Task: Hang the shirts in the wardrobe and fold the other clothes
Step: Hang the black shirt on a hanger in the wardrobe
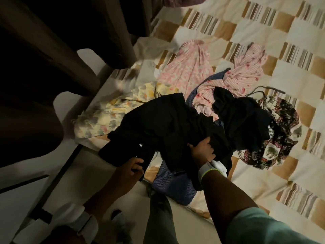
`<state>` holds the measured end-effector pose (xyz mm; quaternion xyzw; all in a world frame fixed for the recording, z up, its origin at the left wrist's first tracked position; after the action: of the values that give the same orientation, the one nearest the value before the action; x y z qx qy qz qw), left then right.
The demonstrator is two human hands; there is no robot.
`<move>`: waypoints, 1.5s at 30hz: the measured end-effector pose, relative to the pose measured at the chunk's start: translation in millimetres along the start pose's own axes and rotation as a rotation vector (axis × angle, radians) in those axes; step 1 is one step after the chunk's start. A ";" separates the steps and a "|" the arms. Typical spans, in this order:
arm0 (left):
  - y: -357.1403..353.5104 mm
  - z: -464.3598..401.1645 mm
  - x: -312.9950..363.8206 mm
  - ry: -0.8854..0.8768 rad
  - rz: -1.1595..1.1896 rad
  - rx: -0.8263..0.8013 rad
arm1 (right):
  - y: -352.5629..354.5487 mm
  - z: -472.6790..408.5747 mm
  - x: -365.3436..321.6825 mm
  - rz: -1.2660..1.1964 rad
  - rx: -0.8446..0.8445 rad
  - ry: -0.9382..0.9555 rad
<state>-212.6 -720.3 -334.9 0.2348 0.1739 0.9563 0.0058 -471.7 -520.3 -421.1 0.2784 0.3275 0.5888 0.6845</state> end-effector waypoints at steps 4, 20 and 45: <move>-9.6 -11.1 17.1 0.002 0.001 -0.027 | 4.7 3.0 13.2 -0.151 -0.057 0.185; -36.3 35.3 106.0 -0.124 0.143 0.034 | 85.2 171.5 -22.4 -1.164 -0.129 0.435; 22.7 15.0 234.1 -0.177 0.570 0.207 | 129.1 58.8 31.5 -0.993 0.019 0.559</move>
<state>-412.5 -715.0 -210.2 0.3559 0.1963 0.8724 -0.2715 -503.6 -469.4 -288.8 -0.0692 0.5929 0.2450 0.7640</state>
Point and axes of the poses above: each hand's wrist, its own z-axis away from the middle knuckle, its own y-axis out of the back of the hand, x = y × z, the point moved 3 cm from there along -z, towards the middle knuckle, and after that the axes turned 9 degrees about y, right-handed, at the moved point
